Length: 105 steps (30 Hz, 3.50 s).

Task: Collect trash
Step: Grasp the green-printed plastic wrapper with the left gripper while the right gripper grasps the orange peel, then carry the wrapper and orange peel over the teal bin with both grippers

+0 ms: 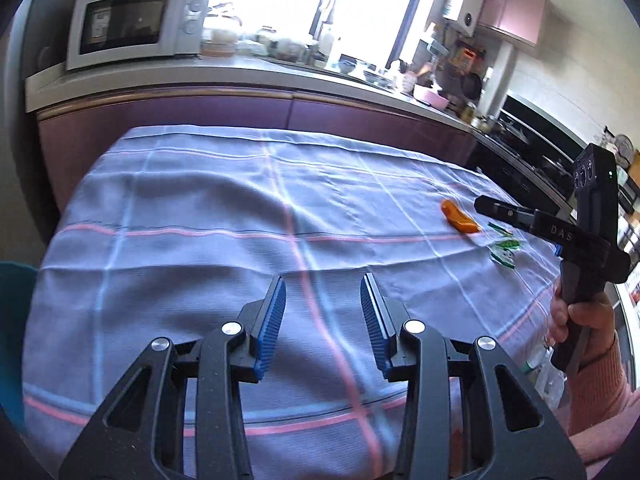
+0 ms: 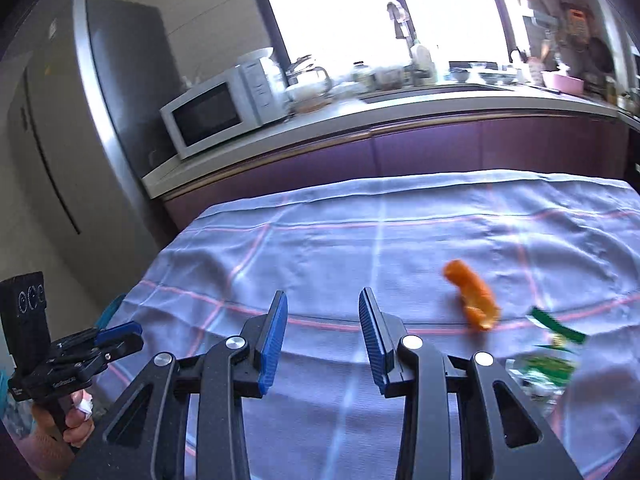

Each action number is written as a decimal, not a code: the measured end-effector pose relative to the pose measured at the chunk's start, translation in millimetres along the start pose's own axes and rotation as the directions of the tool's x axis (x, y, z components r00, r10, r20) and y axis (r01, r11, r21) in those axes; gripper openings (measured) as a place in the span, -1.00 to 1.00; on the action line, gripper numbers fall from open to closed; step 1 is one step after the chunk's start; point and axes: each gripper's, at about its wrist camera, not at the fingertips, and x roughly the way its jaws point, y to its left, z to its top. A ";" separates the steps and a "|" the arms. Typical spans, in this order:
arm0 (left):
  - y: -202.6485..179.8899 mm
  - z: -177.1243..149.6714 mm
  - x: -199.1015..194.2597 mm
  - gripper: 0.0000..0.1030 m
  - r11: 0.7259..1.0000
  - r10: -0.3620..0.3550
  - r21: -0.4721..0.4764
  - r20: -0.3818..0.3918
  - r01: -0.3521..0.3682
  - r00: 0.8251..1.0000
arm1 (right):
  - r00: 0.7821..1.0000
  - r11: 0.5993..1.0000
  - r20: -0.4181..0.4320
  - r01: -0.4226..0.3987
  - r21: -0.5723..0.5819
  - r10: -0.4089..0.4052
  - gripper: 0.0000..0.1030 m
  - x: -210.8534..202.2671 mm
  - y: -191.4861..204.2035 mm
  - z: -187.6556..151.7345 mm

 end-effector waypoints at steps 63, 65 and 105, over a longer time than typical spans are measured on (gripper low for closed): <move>-60.6 4.1 105.1 -0.69 0.978 -0.193 -0.120 -0.241 0.168 0.951 | 0.988 0.981 -0.150 0.067 0.183 -0.040 -0.64 52.4 -110.8 -4.6; -59.3 2.6 105.2 -0.72 0.977 -0.198 -0.131 -0.243 0.171 0.950 | 0.989 0.982 -0.142 0.062 0.177 -0.037 -0.68 50.6 -108.2 -5.4; 53.4 -9.8 -38.0 -0.87 0.969 0.093 -0.227 -0.028 -0.097 0.995 | 0.887 0.909 -0.198 -0.407 0.085 0.416 -0.72 76.1 68.1 -16.0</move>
